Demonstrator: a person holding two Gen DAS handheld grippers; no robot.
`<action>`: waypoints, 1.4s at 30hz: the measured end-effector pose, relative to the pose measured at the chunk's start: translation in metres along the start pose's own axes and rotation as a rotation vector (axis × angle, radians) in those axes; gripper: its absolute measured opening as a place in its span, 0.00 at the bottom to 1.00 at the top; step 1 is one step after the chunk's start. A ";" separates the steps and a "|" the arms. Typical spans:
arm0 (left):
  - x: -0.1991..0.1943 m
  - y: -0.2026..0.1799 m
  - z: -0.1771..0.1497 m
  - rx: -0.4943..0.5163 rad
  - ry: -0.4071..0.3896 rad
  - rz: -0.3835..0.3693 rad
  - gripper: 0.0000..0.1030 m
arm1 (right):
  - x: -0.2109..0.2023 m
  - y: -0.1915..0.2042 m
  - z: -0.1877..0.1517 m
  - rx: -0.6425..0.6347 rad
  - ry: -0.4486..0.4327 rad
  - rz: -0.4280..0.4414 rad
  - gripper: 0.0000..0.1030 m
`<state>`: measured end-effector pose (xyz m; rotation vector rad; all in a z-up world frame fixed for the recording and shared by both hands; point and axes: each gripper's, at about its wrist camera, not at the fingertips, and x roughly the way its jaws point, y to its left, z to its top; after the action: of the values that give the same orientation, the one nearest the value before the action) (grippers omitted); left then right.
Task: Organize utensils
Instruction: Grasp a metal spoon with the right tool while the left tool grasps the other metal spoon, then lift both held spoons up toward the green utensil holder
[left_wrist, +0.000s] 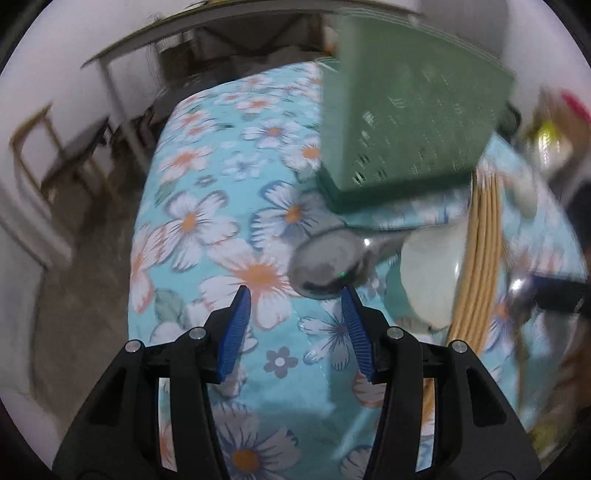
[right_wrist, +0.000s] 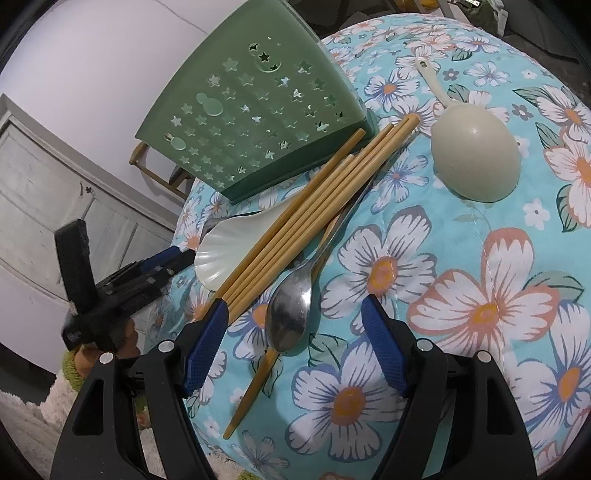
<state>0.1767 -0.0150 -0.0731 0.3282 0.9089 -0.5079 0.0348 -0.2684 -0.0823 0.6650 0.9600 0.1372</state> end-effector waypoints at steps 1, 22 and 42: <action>0.004 -0.004 0.000 0.036 0.004 -0.009 0.47 | 0.001 0.001 0.000 -0.001 0.002 -0.003 0.71; 0.020 0.004 0.018 0.135 -0.108 0.003 0.24 | 0.016 0.016 0.010 -0.017 0.023 -0.057 0.71; -0.003 0.035 0.018 -0.103 -0.168 -0.076 0.03 | 0.003 -0.001 0.001 0.056 0.038 -0.017 0.39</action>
<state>0.2066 0.0067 -0.0585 0.1553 0.7830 -0.5481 0.0371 -0.2685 -0.0846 0.7078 1.0092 0.1081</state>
